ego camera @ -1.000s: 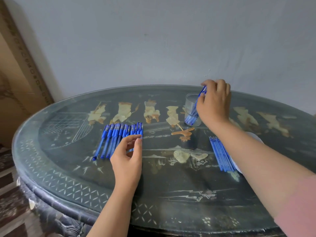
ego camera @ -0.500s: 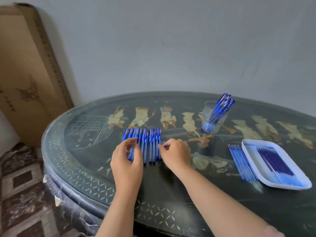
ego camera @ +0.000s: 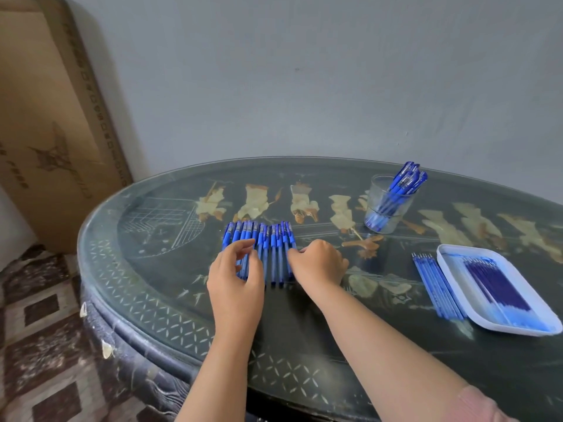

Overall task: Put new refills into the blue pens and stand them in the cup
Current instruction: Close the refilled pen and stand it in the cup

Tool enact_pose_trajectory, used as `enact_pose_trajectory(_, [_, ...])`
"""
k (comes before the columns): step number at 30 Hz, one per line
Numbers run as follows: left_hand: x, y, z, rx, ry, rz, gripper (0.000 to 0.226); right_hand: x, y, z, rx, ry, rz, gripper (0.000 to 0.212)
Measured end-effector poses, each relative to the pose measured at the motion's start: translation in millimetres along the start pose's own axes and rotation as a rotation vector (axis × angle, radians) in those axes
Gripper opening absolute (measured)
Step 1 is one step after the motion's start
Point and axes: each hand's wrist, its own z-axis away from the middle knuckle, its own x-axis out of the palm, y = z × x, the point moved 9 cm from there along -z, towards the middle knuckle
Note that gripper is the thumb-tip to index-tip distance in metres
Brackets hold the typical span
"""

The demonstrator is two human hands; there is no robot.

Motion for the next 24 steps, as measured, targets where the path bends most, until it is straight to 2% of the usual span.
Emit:
enact_pose_trajectory(6, [1, -1, -1, 0.003, -0.017, -0.020, 0.016, -13, 20, -8, 0.036, 0.006, -0.075, 0.027])
enact_pose_trajectory(9, [6, 6, 1, 0.067, -0.063, -0.109, 0.018, -39, 39, -1, -0.036, 0.054, -0.117, 0.024])
enact_pose_trajectory(13, [34, 23, 15, 0.261, -0.256, -0.270, 0.035, -82, 82, 18, -0.263, 0.198, -0.134, 0.012])
enact_pose_trajectory(17, [75, 31, 45, 0.449, -0.515, -0.375, 0.056, -93, 123, 33, -0.419, 0.191, -0.143, 0.015])
enact_pose_trajectory(20, [93, 33, 62, 0.561, -0.610, -0.453, 0.046, -96, 131, 43, -0.515, 0.172, -0.149, 0.013])
enact_pose_trajectory(24, [94, 36, 65, 0.549, -0.595, -0.406, 0.021, -98, 133, 52, -0.576, 0.186, -0.198, 0.009])
